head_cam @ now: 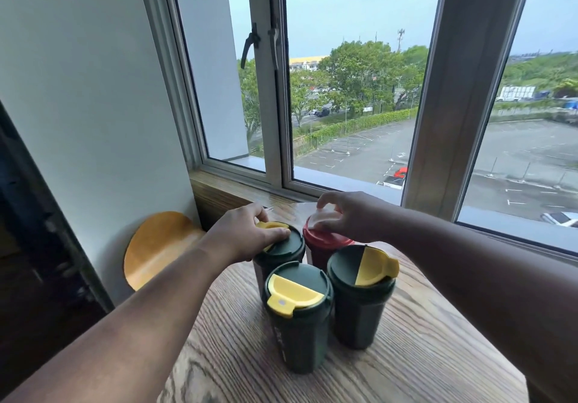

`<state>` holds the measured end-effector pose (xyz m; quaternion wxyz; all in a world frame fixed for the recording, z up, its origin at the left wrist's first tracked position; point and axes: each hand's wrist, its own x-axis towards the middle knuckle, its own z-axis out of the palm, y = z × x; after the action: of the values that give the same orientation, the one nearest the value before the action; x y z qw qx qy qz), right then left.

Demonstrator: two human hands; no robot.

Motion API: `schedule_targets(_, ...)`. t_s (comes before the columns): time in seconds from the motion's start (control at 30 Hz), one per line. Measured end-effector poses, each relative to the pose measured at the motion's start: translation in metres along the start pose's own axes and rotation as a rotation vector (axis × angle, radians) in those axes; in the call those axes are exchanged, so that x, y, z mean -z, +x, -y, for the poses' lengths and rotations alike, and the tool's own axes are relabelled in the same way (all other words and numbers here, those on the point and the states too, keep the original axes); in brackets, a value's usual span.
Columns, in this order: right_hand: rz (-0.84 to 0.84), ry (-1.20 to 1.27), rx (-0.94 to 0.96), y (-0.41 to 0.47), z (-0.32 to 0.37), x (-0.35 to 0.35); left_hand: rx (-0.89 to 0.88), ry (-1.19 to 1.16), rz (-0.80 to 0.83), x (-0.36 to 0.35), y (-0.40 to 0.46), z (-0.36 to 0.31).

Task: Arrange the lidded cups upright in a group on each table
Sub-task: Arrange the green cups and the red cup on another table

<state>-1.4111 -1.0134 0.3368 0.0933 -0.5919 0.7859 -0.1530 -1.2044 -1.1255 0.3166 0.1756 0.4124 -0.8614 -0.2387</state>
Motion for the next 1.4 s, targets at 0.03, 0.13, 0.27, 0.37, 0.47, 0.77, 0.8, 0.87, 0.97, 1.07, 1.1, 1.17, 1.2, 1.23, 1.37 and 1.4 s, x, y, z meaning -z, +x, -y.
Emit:
schedule_targets(0.03, 0.001, -0.003, -0.001, 0.001, 0.0, 0.0, 0.01, 0.003, 0.01, 0.0, -0.001, -0.002)
schedule_targets(0.13, 0.014, -0.028, -0.016, 0.001, 0.0, -0.001, 0.03, -0.006, 0.068, 0.001, -0.002, -0.003)
schedule_targets(0.27, -0.004, -0.014, -0.023, 0.002, -0.001, -0.004, 0.026, -0.029, 0.089, 0.002, -0.003, -0.001)
schedule_targets(0.37, 0.018, -0.022, -0.028, 0.003, -0.003, -0.004, 0.017, -0.018, 0.074, 0.001, -0.004, 0.0)
schedule_targets(0.47, 0.031, 0.005, -0.024, 0.003, -0.004, -0.003, 0.021, -0.06, 0.077, -0.001, -0.005, 0.001)
schedule_targets(0.77, 0.022, -0.003, -0.058, 0.001, -0.002, -0.005, -0.001, -0.288, 0.115, -0.006, -0.007, 0.008)
schedule_targets(0.8, 0.024, 0.0, -0.062, 0.0, -0.002, -0.005, -0.002, -0.292, 0.117, -0.006, -0.007, 0.008)
schedule_targets(0.87, 0.023, 0.005, -0.067, -0.001, 0.0, -0.005, -0.002, -0.291, 0.119, -0.007, -0.007, 0.009)
schedule_targets(0.97, 0.018, 0.01, -0.081, -0.001, 0.002, -0.005, 0.001, -0.257, 0.098, -0.007, -0.008, 0.009)
schedule_targets(1.07, 0.009, -0.002, -0.092, -0.001, 0.004, -0.005, 0.008, -0.208, 0.065, -0.007, -0.008, 0.008)
schedule_targets(1.1, 0.007, -0.004, -0.096, -0.002, 0.005, -0.005, 0.007, -0.193, 0.062, -0.007, -0.008, 0.008)
schedule_targets(1.17, 0.004, -0.013, -0.101, -0.002, 0.006, -0.005, 0.003, -0.18, 0.061, -0.007, -0.008, 0.007)
schedule_targets(1.2, 0.001, -0.02, -0.103, -0.002, 0.006, -0.006, 0.001, -0.184, 0.059, -0.007, -0.009, 0.007)
schedule_targets(1.23, -0.002, -0.027, -0.105, -0.002, 0.006, -0.006, 0.002, -0.187, 0.059, -0.007, -0.009, 0.006)
schedule_targets(1.37, 0.001, -0.047, -0.125, 0.0, 0.007, -0.006, 0.0, -0.185, 0.074, -0.006, -0.01, 0.006)
schedule_targets(1.4, 0.002, -0.042, -0.128, 0.0, 0.007, -0.007, 0.0, -0.188, 0.074, -0.006, -0.01, 0.007)
